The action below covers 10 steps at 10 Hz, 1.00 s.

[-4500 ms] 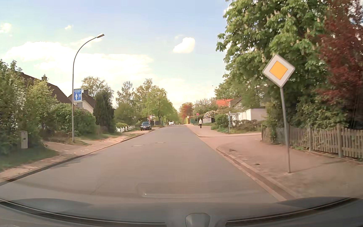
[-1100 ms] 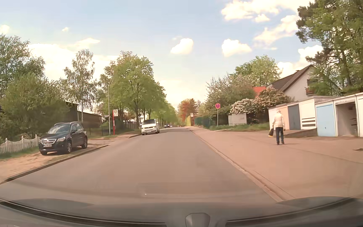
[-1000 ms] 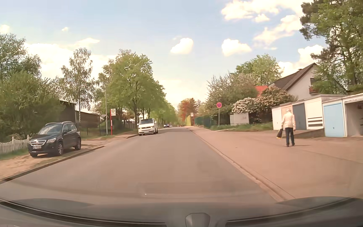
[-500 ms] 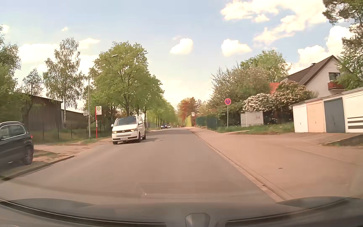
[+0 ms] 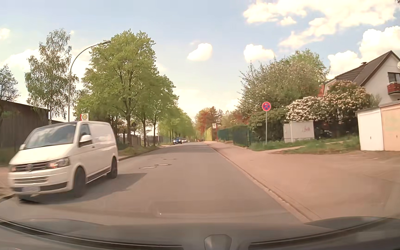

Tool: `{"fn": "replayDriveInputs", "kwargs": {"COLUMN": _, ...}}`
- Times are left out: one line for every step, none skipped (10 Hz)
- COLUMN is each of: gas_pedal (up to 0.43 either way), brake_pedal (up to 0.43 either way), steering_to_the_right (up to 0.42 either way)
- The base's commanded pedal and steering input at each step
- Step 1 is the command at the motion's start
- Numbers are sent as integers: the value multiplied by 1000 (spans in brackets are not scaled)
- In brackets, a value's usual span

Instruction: Follow the waypoints while adhering to traffic rules and regulations

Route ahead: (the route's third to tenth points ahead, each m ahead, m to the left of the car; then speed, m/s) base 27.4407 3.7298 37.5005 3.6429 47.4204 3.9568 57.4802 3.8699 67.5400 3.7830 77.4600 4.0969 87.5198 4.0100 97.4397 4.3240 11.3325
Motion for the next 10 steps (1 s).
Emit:
{"fn": "replayDriveInputs", "kwargs": {"gas_pedal": 118, "brake_pedal": 0, "steering_to_the_right": -5}}
{"fn": "replayDriveInputs", "kwargs": {"gas_pedal": 118, "brake_pedal": 0, "steering_to_the_right": -5}}
{"fn": "replayDriveInputs", "kwargs": {"gas_pedal": 118, "brake_pedal": 0, "steering_to_the_right": -5}}
{"fn": "replayDriveInputs", "kwargs": {"gas_pedal": 118, "brake_pedal": 0, "steering_to_the_right": -5}}
{"fn": "replayDriveInputs", "kwargs": {"gas_pedal": 118, "brake_pedal": 0, "steering_to_the_right": -5}}
{"fn": "replayDriveInputs", "kwargs": {"gas_pedal": 118, "brake_pedal": 0, "steering_to_the_right": -5}}
{"fn": "replayDriveInputs", "kwargs": {"gas_pedal": 118, "brake_pedal": 0, "steering_to_the_right": -5}}
{"fn": "replayDriveInputs", "kwargs": {"gas_pedal": 118, "brake_pedal": 0, "steering_to_the_right": -5}}
{"fn": "replayDriveInputs", "kwargs": {"gas_pedal": 118, "brake_pedal": 0, "steering_to_the_right": -5}}
{"fn": "replayDriveInputs", "kwargs": {"gas_pedal": 118, "brake_pedal": 0, "steering_to_the_right": -5}}
